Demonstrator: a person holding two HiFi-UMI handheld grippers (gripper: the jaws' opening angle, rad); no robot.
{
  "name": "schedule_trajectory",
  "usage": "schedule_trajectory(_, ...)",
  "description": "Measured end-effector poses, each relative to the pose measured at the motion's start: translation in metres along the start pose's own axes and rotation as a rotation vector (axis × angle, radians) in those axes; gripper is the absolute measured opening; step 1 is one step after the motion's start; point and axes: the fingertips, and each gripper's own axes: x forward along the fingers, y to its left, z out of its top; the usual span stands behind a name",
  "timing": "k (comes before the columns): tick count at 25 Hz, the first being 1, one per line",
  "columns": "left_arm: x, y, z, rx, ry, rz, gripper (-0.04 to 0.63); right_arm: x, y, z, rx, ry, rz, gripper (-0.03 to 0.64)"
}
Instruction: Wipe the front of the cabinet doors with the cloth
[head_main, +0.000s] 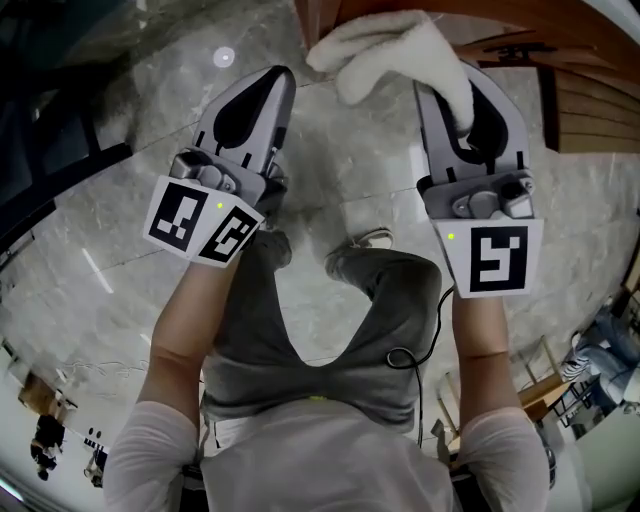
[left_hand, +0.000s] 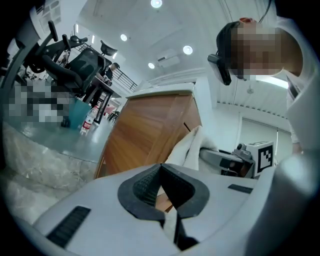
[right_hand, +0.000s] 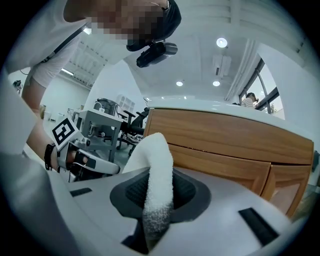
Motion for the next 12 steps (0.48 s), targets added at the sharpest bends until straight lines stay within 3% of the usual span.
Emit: schedule_trajectory(12, 0.027, 0.02, -0.029, 0.044, -0.063, -0.051, 0.017, 0.012, -0.01, -0.007, -0.079, -0.15, -0.026, 0.081)
